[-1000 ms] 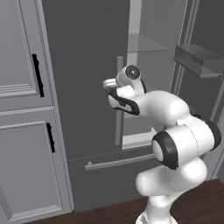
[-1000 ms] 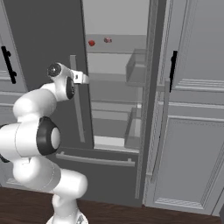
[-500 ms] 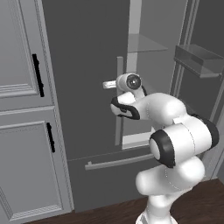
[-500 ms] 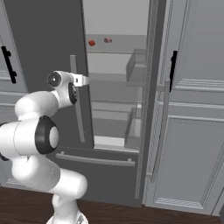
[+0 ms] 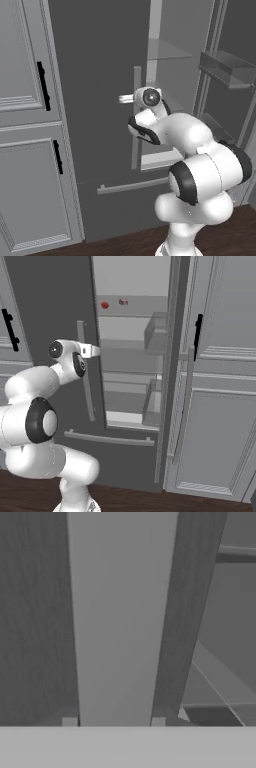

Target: Take the strawberry from the fridge and place it on top of the pancake, located on the dining counter.

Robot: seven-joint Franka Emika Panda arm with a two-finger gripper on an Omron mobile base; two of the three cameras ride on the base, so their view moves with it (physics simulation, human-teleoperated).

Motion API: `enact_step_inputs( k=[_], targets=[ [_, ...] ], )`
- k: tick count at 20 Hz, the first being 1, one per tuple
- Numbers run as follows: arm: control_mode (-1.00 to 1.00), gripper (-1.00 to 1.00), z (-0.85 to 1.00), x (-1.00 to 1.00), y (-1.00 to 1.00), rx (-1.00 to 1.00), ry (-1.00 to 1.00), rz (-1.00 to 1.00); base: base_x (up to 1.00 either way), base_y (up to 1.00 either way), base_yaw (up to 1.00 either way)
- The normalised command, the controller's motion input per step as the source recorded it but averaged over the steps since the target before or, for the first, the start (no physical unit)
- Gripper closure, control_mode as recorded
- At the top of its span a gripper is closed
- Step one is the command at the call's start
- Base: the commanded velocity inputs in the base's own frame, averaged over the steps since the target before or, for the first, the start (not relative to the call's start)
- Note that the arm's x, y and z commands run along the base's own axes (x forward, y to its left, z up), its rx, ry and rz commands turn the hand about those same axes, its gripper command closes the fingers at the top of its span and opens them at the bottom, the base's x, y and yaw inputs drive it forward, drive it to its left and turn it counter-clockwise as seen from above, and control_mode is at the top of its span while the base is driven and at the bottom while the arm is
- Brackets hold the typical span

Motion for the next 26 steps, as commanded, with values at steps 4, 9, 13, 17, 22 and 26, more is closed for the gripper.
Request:
enact_step_inputs(
  k=[4,9,13,17,22,26],
  targets=[
    [-1.00,1.00,-0.08,-0.57,0.27,0.00,0.07,-0.12,0.00,0.00,0.00],
    [-1.00,1.00,-0.10,-0.67,0.40,0.00,0.04,-0.21,0.00,0.00,0.00],
    [-1.00,1.00,-0.26,-0.90,0.37,0.00,-0.10,-0.29,0.00,0.00,0.00],
    [-1.00,1.00,-0.32,-0.89,0.53,0.00,-0.10,-0.25,0.00,0.00,0.00],
    [-1.00,1.00,-0.15,-0.64,0.54,0.00,-0.06,-0.22,0.00,0.00,0.00],
    [-1.00,-1.00,-0.06,-0.27,0.44,0.00,-0.01,-0.16,0.00,0.00,0.00]
  ],
)
